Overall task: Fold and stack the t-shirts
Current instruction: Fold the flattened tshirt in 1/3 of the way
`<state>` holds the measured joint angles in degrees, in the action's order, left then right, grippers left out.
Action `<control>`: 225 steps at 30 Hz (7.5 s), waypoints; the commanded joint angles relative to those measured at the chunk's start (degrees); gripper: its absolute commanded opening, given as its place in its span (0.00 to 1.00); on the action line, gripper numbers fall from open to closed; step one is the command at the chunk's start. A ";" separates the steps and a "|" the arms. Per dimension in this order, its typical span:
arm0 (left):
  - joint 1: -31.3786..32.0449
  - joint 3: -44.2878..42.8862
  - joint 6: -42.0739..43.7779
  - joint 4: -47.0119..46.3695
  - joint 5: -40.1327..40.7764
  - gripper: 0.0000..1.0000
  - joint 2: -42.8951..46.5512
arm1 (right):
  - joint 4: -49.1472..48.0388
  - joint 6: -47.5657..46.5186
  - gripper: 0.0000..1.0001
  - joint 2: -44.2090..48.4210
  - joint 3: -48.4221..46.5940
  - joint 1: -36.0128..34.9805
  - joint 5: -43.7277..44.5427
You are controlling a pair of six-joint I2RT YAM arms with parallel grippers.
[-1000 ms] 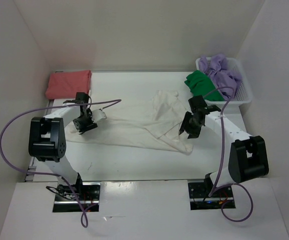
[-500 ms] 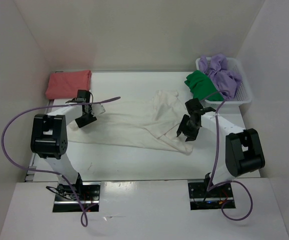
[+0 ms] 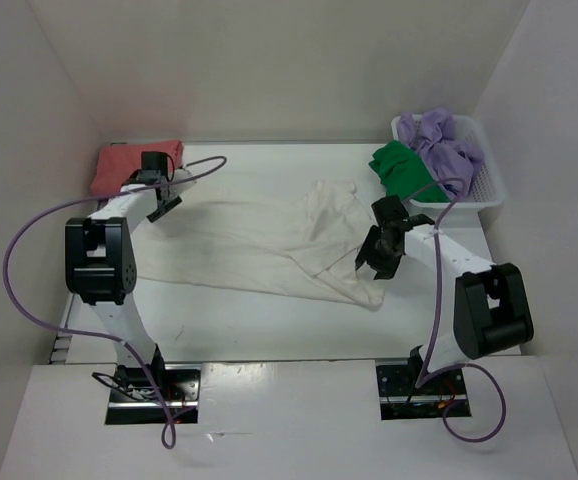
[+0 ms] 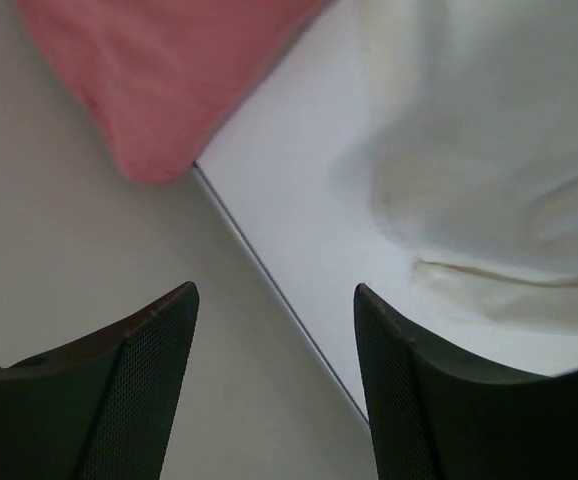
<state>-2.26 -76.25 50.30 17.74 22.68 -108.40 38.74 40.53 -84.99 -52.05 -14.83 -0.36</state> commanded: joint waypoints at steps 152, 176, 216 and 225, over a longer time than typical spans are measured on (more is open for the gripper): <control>61.59 10.15 13.77 11.27 -40.00 0.58 10.06 | -1.56 6.41 0.40 11.16 8.19 7.54 -11.86; 61.59 6.56 7.02 6.53 -32.53 0.02 3.81 | -2.71 4.03 0.40 9.76 9.25 7.54 -13.70; 40.76 3.47 -38.88 4.85 -34.54 0.29 4.25 | 6.26 4.65 0.54 -1.05 3.45 -10.13 -4.47; 40.76 4.62 -37.65 7.92 -32.17 0.46 8.81 | 3.01 1.22 0.20 -3.95 0.55 -10.13 -5.61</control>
<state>38.76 -72.53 13.15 23.40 -10.31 -103.59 43.66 43.35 -88.60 -48.64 -24.51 -5.41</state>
